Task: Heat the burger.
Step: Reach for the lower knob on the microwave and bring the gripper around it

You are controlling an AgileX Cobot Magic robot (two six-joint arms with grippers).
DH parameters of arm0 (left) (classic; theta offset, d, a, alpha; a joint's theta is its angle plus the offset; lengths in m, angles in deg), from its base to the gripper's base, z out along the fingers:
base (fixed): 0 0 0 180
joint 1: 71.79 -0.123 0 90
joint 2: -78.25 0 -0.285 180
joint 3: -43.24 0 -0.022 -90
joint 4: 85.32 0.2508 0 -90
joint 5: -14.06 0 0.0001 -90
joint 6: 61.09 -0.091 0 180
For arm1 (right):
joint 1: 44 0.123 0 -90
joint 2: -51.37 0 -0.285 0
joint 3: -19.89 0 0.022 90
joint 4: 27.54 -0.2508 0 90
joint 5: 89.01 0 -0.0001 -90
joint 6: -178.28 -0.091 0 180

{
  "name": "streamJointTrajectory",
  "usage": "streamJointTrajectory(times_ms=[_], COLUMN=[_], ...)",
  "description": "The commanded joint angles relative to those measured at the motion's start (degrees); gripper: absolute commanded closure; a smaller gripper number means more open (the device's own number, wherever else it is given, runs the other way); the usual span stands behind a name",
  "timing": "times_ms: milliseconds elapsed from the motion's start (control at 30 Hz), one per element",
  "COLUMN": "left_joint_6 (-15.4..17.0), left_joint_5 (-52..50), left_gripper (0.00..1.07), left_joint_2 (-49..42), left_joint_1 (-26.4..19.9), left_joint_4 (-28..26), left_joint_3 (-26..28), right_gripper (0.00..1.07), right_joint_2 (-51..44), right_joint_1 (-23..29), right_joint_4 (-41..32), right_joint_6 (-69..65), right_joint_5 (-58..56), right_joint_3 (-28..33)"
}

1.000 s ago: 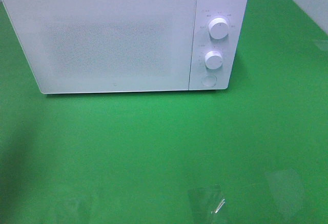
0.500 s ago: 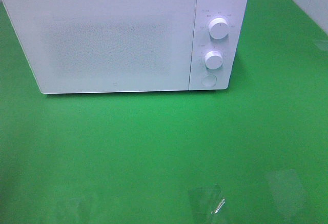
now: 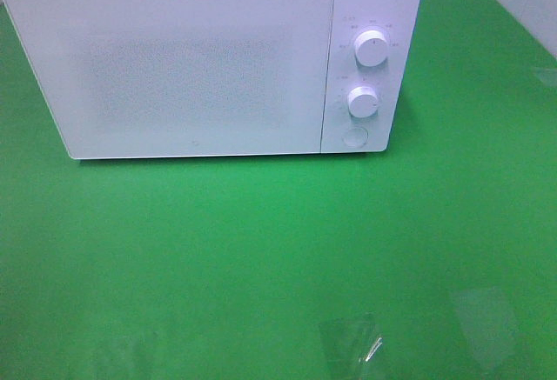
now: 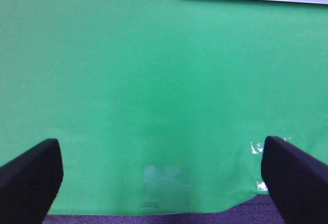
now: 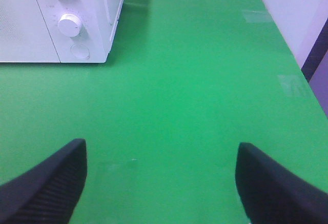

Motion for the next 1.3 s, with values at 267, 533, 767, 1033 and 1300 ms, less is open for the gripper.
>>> streamJointTrajectory(times_ms=[267,533,767,1033,1300], left_joint_6=[0.3,0.3,0.3,0.3,0.3], left_joint_5=[0.2,0.1,0.1,0.1,0.1], left_gripper=[0.06,0.06,0.06,0.06,0.06], left_joint_2=[-13.9,-18.0,-18.0,-18.0,-18.0], left_joint_1=[-0.3,-1.4,-4.4,-4.4,-4.4], left_joint_4=[-2.6,-2.7,-2.6,-2.5,-2.5], left_joint_3=[-0.3,-0.3,-0.3,-0.3,-0.3], right_gripper=[0.32,0.32,0.32,0.32,0.27], right_joint_2=[-1.5,-1.5,-1.5,-1.5,2.3], right_joint_1=[-0.2,-0.2,-0.2,-0.1,-0.1], right_joint_4=[0.1,0.1,0.1,0.1,0.2], right_joint_6=[-0.6,-0.6,-0.6,-0.6,0.3], right_joint_5=[0.6,0.6,0.6,0.6,5.8], right_joint_3=[-0.1,-0.1,-0.1,-0.1,-2.8])
